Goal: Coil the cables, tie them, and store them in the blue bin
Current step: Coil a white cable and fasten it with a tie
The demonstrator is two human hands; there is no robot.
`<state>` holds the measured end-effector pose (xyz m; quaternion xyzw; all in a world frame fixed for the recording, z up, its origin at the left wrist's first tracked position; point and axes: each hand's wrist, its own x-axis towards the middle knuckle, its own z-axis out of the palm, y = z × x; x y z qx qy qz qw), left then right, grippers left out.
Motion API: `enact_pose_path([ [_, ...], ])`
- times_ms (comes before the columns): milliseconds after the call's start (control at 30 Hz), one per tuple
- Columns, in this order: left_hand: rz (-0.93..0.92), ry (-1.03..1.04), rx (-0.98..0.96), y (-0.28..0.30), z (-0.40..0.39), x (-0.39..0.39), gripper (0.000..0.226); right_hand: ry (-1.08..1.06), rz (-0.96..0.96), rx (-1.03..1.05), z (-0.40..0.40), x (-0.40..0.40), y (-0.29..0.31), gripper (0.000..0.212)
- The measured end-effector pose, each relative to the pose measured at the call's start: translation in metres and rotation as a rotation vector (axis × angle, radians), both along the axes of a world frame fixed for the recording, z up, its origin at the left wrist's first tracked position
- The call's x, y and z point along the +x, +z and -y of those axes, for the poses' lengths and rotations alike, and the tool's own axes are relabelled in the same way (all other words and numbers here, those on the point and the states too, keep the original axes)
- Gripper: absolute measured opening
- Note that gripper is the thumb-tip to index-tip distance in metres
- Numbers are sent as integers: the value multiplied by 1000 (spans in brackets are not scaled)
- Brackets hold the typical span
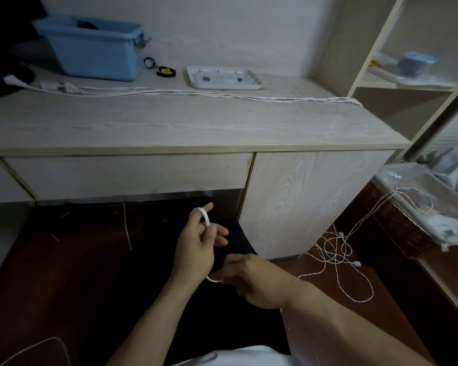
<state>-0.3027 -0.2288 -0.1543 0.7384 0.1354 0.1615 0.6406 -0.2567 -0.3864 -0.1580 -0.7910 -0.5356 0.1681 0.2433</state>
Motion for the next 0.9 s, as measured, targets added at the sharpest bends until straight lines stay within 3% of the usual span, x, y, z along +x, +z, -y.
enact_pose_path([
  [133,-169,-154,140,-7,-6,1,29,-37,-2,98,-1,-1,5,27],
  [267,-363,-321,162,-8,-11,0,22,-157,11,240,4,6,8,20],
  [367,-446,-378,92,1,-14,-1,39,-288,-62,297,8,13,7,16],
  [433,-495,-488,49,8,-15,-4,52,-343,-48,314,10,17,5,29],
  [567,-372,-596,-284,16,-16,-8,47,-437,-93,363,12,22,6,52],
  [767,-215,-465,-567,11,-20,-4,38,-423,-162,349,13,23,1,21],
  [900,-135,-440,-778,10,-21,-7,39,-467,-336,304,12,17,4,31],
])
